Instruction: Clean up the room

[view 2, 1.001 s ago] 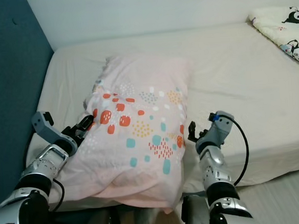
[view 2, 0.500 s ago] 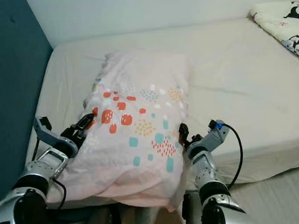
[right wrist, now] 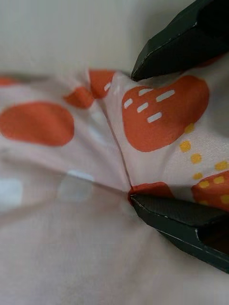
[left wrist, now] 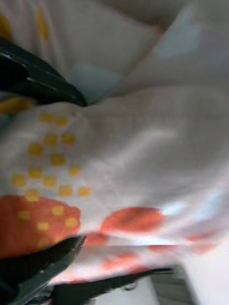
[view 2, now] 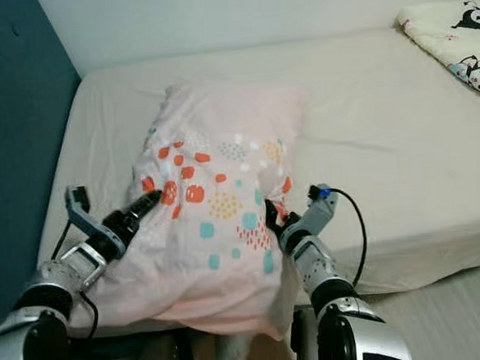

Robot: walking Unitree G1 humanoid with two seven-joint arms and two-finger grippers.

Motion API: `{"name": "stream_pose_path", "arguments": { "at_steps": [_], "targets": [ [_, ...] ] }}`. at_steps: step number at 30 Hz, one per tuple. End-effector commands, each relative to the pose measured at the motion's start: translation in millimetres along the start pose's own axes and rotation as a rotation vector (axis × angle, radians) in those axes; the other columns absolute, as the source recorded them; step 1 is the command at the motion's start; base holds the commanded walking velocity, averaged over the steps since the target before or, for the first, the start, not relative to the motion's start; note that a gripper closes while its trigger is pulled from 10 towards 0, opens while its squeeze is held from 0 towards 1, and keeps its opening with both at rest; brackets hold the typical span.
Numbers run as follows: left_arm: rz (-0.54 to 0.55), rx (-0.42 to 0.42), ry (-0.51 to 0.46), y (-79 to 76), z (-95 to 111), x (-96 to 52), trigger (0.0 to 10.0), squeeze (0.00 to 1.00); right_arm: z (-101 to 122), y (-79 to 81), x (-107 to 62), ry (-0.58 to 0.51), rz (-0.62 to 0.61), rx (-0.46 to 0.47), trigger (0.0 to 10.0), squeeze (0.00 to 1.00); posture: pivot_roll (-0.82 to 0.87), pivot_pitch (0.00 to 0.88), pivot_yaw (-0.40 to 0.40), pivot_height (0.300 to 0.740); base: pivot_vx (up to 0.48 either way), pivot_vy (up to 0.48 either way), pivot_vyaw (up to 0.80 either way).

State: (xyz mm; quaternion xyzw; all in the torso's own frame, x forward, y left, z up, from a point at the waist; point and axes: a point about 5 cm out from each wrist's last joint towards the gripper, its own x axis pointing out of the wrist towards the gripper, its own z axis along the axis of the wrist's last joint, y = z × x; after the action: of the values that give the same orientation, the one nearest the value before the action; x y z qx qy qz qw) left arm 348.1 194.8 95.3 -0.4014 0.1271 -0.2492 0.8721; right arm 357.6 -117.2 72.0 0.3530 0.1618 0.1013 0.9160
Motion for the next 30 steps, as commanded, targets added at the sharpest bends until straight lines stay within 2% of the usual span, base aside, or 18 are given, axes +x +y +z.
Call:
{"name": "stream_pose_path", "arguments": {
  "at_steps": [1, 2, 4, 5, 6, 7, 9, 10, 11, 12, 13, 14, 15, 16, 18, 19, 22, 30],
  "targets": [
    [-0.022, -0.045, 0.109, -0.1, -28, 2.3, 10.0, 1.0, -22, 13.5, 2.9, 0.105, 0.059, -0.019, 10.0, 1.0, 0.09, 0.189, -0.039, 0.581, 0.0, 0.0, 0.0],
    [-0.076, 0.015, 0.176, -8.9, -44, 8.9, 10.0, 1.0, -24, 22.5, 5.2, 0.119, 0.108, -0.034, 10.0, 1.0, 0.08, 0.182, -0.038, 0.581, 0.0, 0.0, 0.0],
    [-0.103, 0.032, 0.195, -13.6, -49, 11.7, 10.0, 1.0, -25, 25.4, 5.9, 0.123, 0.124, -0.042, 10.0, 1.0, 0.08, 0.18, -0.037, 0.581, 0.0, 0.0, 0.0],
    [-0.139, 0.103, 0.216, -20.8, -54, 15.1, 10.0, 1.0, -24, 28.8, 6.9, 0.124, 0.144, -0.056, 10.0, 1.0, 0.08, 0.176, -0.038, 0.581, 0.0, 0.0, 0.0],
    [-0.139, 0.103, 0.216, -20.8, -54, 15.1, 10.0, 1.0, -24, 28.8, 6.9, 0.124, 0.144, -0.056, 10.0, 1.0, 0.08, 0.176, -0.038, 0.581, 0.0, 0.0, 0.0],
    [-0.133, 0.194, 0.242, -24.6, -58, 17.4, 10.0, 1.0, -21, 31.1, 8.0, 0.113, 0.152, -0.073, 10.0, 1.0, 0.08, 0.17, -0.038, 0.581, 0.0, 0.0, 0.0],
    [-0.122, 0.233, 0.253, -25.0, -59, 18.0, 10.0, 1.0, -20, 31.8, 8.3, 0.107, 0.153, -0.08, 10.0, 1.0, 0.08, 0.17, -0.038, 0.581, 0.0, 0.0, 0.0],
    [-0.096, 0.257, 0.236, -25.3, -59, 19.7, 10.0, 0.78, -17, 33.3, 8.9, 0.094, 0.162, -0.082, 10.0, 1.0, 0.08, 0.163, -0.042, 0.581, 0.0, 0.0, 0.0],
    [-0.034, 0.314, 0.205, -23.9, -55, 21.9, 8.4, 0.53, -14, 34.9, 9.3, 0.075, 0.174, -0.081, 0.4, 0.85, 0.08, 0.151, -0.047, 0.581, 0.0, 0.0, 0.0],
    [-0.034, 0.314, 0.205, -23.9, -55, 21.9, 8.4, 0.53, -14, 34.9, 9.3, 0.075, 0.174, -0.081, 0.4, 0.85, 0.08, 0.151, -0.047, 0.581, 0.0, 0.0, 0.0],
    [0.009, 0.343, 0.166, -23.9, -50, 24.2, 6.9, 0.49, -10, 36.0, 9.5, 0.058, 0.187, -0.08, 0.0, 0.69, 0.07, 0.139, -0.049, 0.581, 0.0, 0.0, 0.0],
    [0.03, 0.36, 0.127, -25.4, -45, 25.6, 2.2, 0.38, -8, 36.9, 9.4, 0.045, 0.201, -0.085, 0.0, 0.0, 0.07, 0.134, -0.051, 0.581, 0.0, 0.0, 0.0],
    [0.037, 0.37, 0.107, -26.8, -42, 25.8, 2.2, 0.38, -7, 37.3, 9.3, 0.04, 0.209, -0.09, 0.0, 0.0, 0.07, 0.134, -0.051, 0.581, 0.0, 0.0, 0.0],
    [0.059, 0.396, 0.065, -28.9, -35, 25.9, 0.0, 0.01, -7, 36.5, 8.1, 0.034, 0.217, -0.119, 0.0, 0.0, 0.06, 0.113, -0.057, 0.581, 0.0, 0.0, 0.0],
    [0.077, 0.416, 0.036, -30.2, -31, 25.7, 0.0, 0.01, -7, 35.9, 7.3, 0.03, 0.222, -0.14, 0.0, 0.0, 0.06, 0.113, -0.057, 0.581, 0.0, 0.0, 0.0],
    [0.118, 0.456, -0.046, -34.4, -21, 22.9, 0.0, 0.0, -11, 30.4, 2.7, 0.03, 0.222, -0.219, 0.0, 0.0, 0.06, 0.074, -0.059, 0.581, 0.0, 0.0, 0.0],
    [0.138, 0.442, -0.135, -41.1, -12, 17.8, 0.0, 0.0, -16, 21.4, -3.4, 0.03, 0.198, -0.266, 0.0, 0.0, 0.05, 0.054, -0.057, 0.581, 0.0, 0.0, 0.0],
    [0.127, 0.408, -0.183, -52.2, -18, 9.9, 0.0, 0.0, -20, 2.7, -12.5, 0.051, 0.123, -0.363, 0.0, 0.0, 0.04, 0.013, -0.053, 0.581, 0.0, 0.0, 0.0]
  ]
}}
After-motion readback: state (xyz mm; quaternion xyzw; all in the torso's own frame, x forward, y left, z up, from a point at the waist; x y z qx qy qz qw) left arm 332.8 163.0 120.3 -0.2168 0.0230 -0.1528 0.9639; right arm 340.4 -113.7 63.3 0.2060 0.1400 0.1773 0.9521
